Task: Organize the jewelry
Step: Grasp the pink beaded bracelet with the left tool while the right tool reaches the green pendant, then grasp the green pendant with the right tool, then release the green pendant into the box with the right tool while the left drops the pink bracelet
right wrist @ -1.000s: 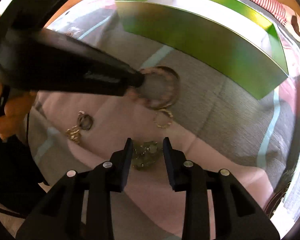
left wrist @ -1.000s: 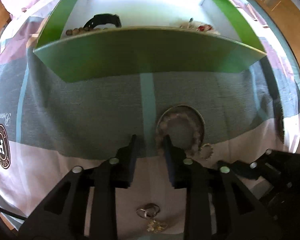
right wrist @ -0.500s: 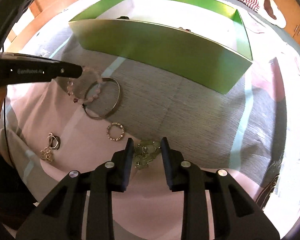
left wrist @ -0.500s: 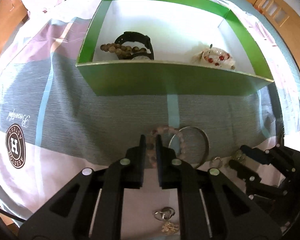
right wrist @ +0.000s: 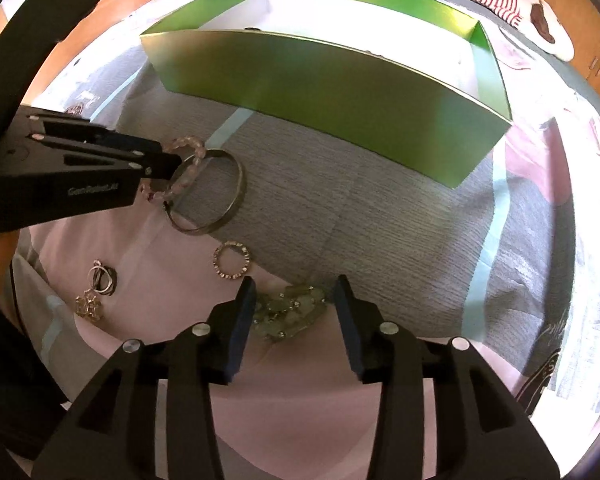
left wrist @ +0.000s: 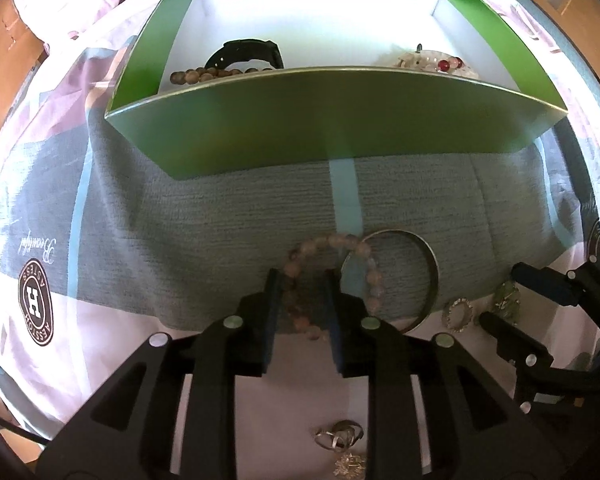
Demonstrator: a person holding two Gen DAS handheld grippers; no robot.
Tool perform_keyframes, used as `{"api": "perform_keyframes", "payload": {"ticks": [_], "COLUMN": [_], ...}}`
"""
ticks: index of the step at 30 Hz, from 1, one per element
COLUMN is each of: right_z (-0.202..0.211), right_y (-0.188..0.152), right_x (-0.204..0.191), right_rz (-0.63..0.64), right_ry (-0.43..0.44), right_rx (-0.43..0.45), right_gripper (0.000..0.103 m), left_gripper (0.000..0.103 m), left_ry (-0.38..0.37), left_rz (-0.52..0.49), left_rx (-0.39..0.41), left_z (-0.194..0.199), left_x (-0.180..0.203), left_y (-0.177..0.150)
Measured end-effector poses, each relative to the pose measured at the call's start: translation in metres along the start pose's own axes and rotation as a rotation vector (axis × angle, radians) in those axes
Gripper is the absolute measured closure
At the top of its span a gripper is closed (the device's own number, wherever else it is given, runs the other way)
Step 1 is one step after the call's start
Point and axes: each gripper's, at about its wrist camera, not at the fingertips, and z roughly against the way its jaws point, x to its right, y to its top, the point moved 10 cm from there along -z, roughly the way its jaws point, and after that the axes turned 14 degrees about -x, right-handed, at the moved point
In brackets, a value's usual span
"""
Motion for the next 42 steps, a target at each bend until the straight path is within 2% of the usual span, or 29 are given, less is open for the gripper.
{"api": "perform_keyframes", "payload": {"ticks": [1, 5, 13, 19, 25, 33, 36, 42], "right_z": [0.000, 0.002, 0.009, 0.017, 0.042, 0.072, 0.092, 0.137], "right_y": [0.000, 0.004, 0.007, 0.009, 0.015, 0.028, 0.031, 0.053], "right_x": [-0.002, -0.007, 0.005, 0.011, 0.017, 0.020, 0.020, 0.032], "right_rz": [0.008, 0.015, -0.040, -0.063, -0.064, -0.066, -0.063, -0.091], "right_ry": [0.001, -0.002, 0.002, 0.003, -0.001, 0.036, 0.045, 0.026], "right_rx": [0.004, 0.011, 0.052, 0.088, 0.155, 0.238, 0.280, 0.365], "right_gripper": [0.076, 0.079, 0.079, 0.079, 0.079, 0.079, 0.079, 0.079], "left_gripper": [0.081, 0.095, 0.095, 0.095, 0.095, 0.095, 0.095, 0.095], "left_ry": [0.003, 0.006, 0.027, 0.013, -0.010, -0.045, -0.030, -0.057], "left_rz": [-0.001, 0.012, 0.030, 0.010, 0.002, 0.003, 0.006, 0.039], "left_rx": [0.001, 0.002, 0.083, 0.163, 0.211, 0.288, 0.332, 0.390], "left_z": [-0.001, 0.001, 0.031, 0.065, 0.088, 0.116, 0.127, 0.152], "left_x": [0.003, 0.010, 0.002, 0.008, 0.014, 0.009, 0.007, -0.003], "left_y": [0.001, 0.004, 0.003, 0.006, 0.001, 0.013, 0.017, 0.029]}}
